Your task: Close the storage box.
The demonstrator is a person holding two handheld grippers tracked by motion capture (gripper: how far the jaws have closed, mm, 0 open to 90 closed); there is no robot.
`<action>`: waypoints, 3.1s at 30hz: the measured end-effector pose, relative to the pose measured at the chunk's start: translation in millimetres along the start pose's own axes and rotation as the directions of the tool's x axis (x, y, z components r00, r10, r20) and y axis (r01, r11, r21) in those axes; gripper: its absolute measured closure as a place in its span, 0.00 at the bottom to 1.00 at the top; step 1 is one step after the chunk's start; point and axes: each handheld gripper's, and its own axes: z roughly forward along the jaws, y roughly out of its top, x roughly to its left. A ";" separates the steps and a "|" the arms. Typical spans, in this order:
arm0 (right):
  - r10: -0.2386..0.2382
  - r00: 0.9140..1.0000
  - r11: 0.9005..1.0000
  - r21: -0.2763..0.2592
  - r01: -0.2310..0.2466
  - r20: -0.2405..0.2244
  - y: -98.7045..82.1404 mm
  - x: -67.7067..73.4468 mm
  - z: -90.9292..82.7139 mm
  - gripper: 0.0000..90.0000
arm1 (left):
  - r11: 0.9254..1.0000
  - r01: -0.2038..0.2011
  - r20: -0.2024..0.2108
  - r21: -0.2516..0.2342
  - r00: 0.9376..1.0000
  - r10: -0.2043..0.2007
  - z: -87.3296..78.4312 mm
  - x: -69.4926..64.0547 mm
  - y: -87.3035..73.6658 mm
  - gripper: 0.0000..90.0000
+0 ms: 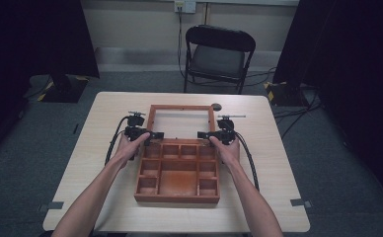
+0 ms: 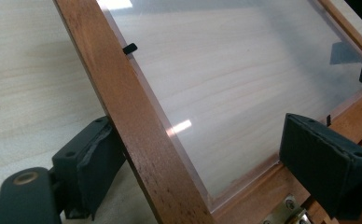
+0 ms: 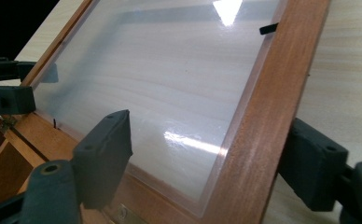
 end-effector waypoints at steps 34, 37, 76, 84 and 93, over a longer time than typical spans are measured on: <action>-0.032 0.999 0.990 -0.135 0.034 0.018 9.5 20.9 -39.2 0.47 | 0.984 -0.108 -0.010 -0.141 0.994 0.107 -48.9 -14.8 8.0 0.43; -0.036 0.999 0.989 -0.141 0.039 0.019 8.9 22.5 -42.0 0.48 | 0.982 -0.112 -0.010 -0.152 0.994 0.111 -50.8 -15.2 6.8 0.44; -0.118 0.993 0.985 -0.128 0.116 -0.008 -1.8 35.4 -65.5 0.46 | 0.969 -0.158 0.025 -0.192 0.986 0.166 -77.4 -19.9 -4.8 0.64; -0.120 0.993 0.985 -0.124 0.118 -0.014 -5.6 38.5 -74.2 0.44 | 0.967 -0.173 0.042 -0.186 0.982 0.184 -84.7 -23.4 -8.6 0.62; -0.123 0.992 0.986 -0.112 0.124 0.013 -13.0 40.9 -83.1 0.45 | 0.964 -0.177 0.030 -0.200 0.982 0.186 -90.2 -28.4 -16.6 0.60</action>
